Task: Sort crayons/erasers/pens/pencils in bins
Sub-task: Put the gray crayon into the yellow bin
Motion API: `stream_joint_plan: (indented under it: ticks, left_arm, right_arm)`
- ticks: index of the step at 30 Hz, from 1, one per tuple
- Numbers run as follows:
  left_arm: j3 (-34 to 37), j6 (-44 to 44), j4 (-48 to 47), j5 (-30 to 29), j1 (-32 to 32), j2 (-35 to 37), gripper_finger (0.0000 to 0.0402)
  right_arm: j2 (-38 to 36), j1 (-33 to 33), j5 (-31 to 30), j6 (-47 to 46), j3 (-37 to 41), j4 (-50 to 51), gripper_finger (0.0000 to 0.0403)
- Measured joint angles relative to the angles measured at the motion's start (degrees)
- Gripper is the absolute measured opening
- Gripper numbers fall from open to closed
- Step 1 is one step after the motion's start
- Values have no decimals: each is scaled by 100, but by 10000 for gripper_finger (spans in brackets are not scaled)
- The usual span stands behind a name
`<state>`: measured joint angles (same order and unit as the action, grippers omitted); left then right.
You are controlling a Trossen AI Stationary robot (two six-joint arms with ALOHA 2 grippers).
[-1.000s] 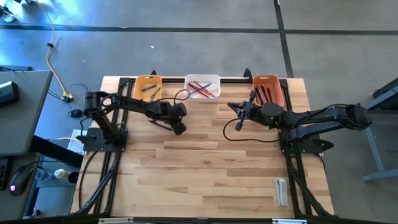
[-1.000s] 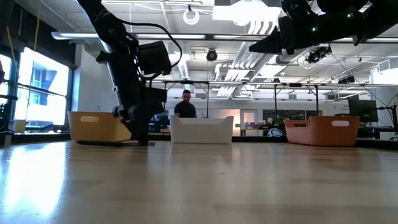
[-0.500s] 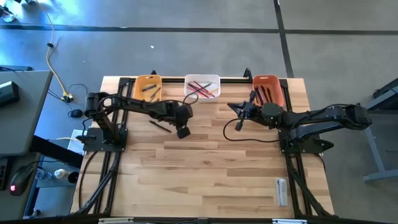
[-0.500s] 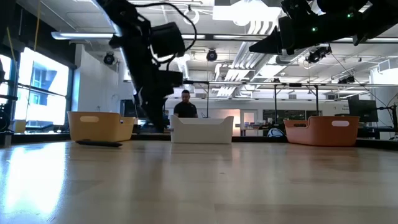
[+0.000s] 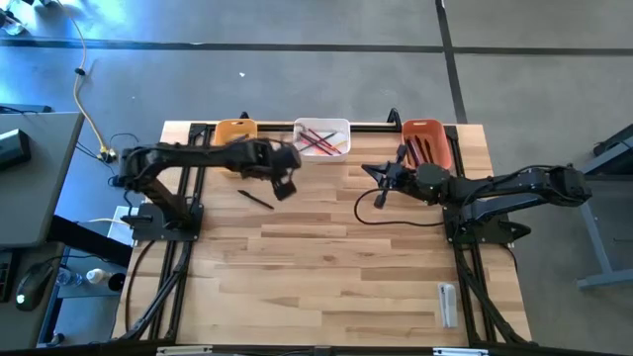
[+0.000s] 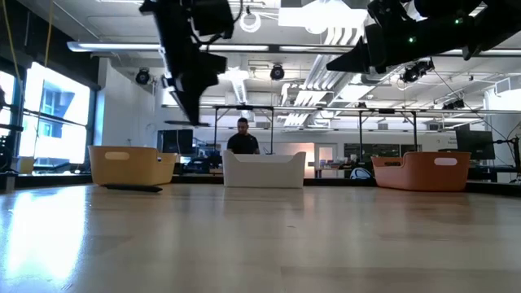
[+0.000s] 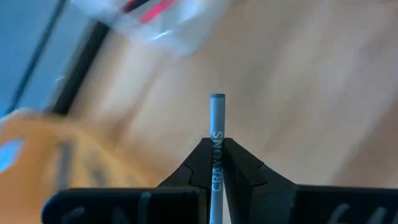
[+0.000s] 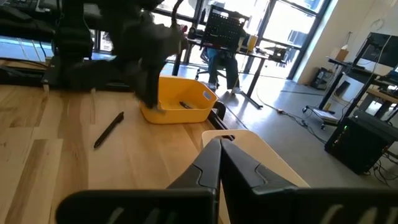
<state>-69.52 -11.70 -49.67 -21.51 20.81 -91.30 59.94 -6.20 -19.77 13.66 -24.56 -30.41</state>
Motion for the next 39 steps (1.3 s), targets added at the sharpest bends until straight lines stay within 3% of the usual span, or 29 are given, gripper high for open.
stream_joint_plan:
  ticks: [4,9,14,20,39]
  left_arm:
    - [45,-158,-565,-611,388,399,9]
    - [490,-108,-580,-746,1138,796,9]
    - [1155,380,62,-779,1940,928,9]
    - [1589,906,1200,-368,2778,879,9]
    - [1705,1041,1628,210,3385,880,9]
  right_arm:
    - [0,0,0,-34,0,63,0]
    - [0,-1,0,-78,0,102,0]
    - [0,0,0,-75,0,102,0]
    - [0,0,0,-76,0,99,0]
    - [0,0,0,-121,0,101,0]
